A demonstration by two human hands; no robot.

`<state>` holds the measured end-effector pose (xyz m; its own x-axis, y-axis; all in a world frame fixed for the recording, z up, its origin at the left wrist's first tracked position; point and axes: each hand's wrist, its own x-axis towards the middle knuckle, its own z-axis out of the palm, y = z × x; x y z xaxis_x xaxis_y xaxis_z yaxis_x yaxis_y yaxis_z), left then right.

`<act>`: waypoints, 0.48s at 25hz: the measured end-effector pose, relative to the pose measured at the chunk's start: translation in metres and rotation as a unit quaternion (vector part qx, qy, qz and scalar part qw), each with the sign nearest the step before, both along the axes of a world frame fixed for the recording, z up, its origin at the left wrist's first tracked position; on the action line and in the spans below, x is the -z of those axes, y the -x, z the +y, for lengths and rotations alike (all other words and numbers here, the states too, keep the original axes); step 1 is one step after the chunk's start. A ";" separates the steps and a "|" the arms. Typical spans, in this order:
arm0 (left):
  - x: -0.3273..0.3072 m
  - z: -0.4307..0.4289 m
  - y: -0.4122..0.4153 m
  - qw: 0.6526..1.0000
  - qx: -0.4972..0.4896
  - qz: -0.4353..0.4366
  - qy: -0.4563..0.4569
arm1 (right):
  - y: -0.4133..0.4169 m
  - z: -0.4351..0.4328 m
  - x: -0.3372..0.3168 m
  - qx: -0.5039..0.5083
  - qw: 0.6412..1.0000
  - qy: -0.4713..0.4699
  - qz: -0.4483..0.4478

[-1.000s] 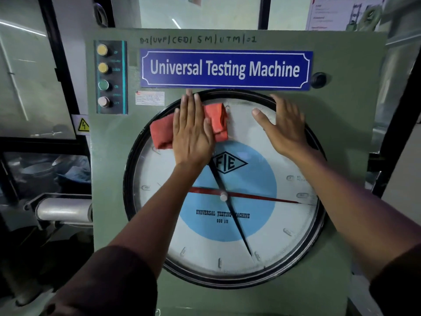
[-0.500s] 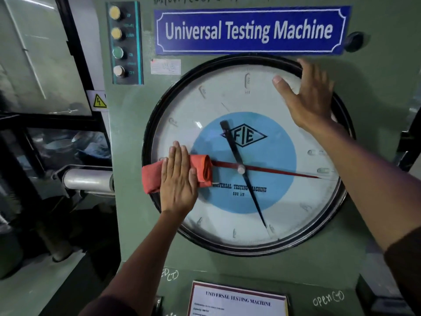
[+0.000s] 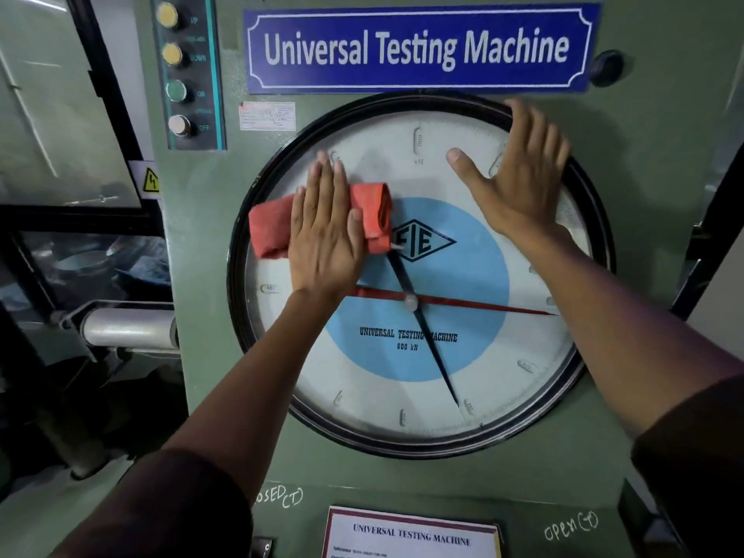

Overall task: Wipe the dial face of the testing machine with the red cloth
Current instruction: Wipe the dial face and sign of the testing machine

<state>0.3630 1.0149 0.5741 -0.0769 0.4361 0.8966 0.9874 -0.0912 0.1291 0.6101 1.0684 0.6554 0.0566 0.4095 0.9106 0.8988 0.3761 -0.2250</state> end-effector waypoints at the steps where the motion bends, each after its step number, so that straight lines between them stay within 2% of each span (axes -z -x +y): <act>1: -0.010 0.005 -0.005 1.000 0.005 0.005 -0.005 | 0.000 0.000 0.001 0.002 1.000 -0.002 0.003; 4: -0.006 0.010 -0.006 1.000 0.006 0.015 -0.004 | 0.001 0.000 0.001 -0.003 1.000 -0.010 0.011; 9: 0.086 -0.032 0.020 0.998 -0.012 -0.026 0.058 | -0.002 -0.003 0.000 -0.026 0.999 -0.014 0.021; 12: 0.093 -0.041 0.022 0.997 -0.027 -0.025 0.072 | 0.002 -0.008 -0.003 -0.018 0.999 -0.001 0.029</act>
